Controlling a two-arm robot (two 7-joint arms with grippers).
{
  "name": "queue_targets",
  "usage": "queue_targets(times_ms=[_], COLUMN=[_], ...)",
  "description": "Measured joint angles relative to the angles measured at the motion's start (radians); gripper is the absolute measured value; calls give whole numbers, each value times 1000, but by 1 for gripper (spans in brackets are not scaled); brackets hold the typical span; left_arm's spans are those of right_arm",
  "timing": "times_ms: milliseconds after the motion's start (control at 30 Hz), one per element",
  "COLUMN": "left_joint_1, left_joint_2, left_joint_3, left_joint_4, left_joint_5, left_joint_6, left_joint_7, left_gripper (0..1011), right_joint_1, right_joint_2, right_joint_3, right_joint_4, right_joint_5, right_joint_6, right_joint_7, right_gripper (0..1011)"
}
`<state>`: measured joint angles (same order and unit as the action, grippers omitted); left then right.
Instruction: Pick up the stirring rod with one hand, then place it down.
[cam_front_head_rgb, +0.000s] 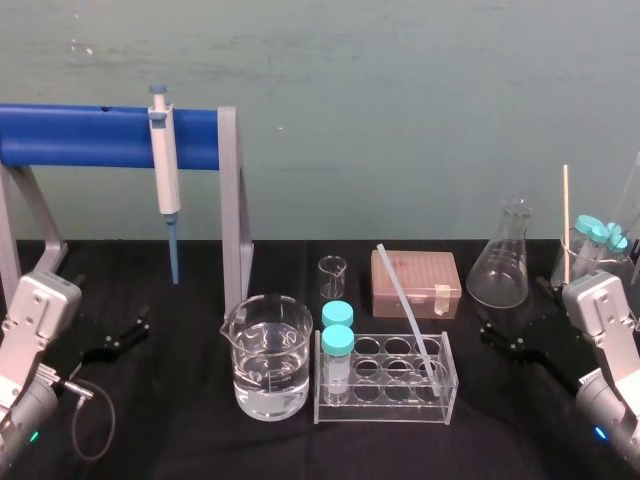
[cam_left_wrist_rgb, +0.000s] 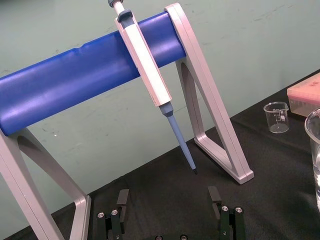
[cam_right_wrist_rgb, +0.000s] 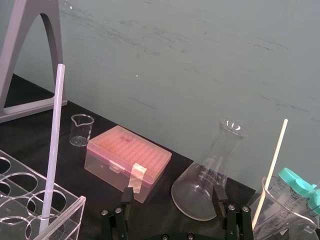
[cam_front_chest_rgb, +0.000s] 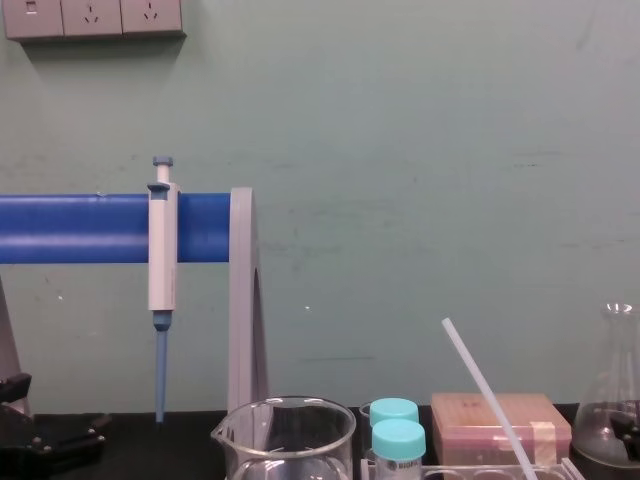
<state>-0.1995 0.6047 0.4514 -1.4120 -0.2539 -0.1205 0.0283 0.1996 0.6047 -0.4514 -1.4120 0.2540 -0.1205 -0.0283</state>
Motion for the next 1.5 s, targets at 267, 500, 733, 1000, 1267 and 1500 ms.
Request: queue_targets(times_ms=[267, 500, 733, 1000, 1267, 1500], left_joint_1=[0, 0, 0, 0, 0, 0], left_joint_2=[0, 0, 0, 0, 0, 0], left_joint_3=[0, 0, 0, 0, 0, 0], left_joint_4=[0, 0, 0, 0, 0, 0], left_joint_5=[0, 0, 0, 0, 0, 0], left_joint_6=[0, 0, 0, 0, 0, 0], left_joint_7=[0, 0, 0, 0, 0, 0], left_gripper=[1000, 1000, 1000, 1000, 1000, 1000], right_joint_1=[0, -4, -8, 5, 36, 70], right_joint_2=[0, -1, -3, -16, -37, -66], right_joint_3=[0, 9, 19, 4, -5, -10], right_joint_4=[0, -5, -20, -22, 4, 43], right_joint_5=[0, -10, -14, -29, -25, 1], right_joint_6=[0, -15, -55, -101, -134, -157], right_joint_7=[0, 13, 63, 147, 236, 315], right_gripper=[1003, 1003, 1003, 1003, 1003, 1003])
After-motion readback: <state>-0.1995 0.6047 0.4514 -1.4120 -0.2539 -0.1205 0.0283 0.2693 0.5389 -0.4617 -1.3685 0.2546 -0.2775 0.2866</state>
